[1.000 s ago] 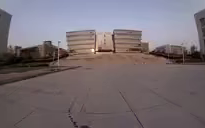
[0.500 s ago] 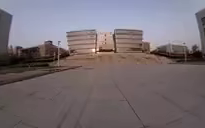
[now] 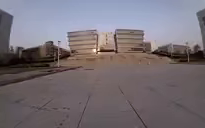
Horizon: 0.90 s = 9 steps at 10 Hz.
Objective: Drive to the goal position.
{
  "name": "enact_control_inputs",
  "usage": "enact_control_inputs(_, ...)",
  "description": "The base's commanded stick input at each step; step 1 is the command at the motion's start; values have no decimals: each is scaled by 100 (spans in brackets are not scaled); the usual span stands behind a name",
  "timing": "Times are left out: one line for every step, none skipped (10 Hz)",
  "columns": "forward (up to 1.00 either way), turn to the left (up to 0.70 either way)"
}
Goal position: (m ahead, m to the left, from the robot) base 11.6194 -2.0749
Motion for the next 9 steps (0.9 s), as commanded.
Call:
enact_control_inputs(70, -14)
enact_control_inputs(70, -14)
enact_control_inputs(70, -14)
enact_control_inputs(70, -14)
enact_control_inputs(70, -14)
enact_control_inputs(70, -14)
enact_control_inputs(70, -14)
enact_control_inputs(70, -14)
enact_control_inputs(63, -10)
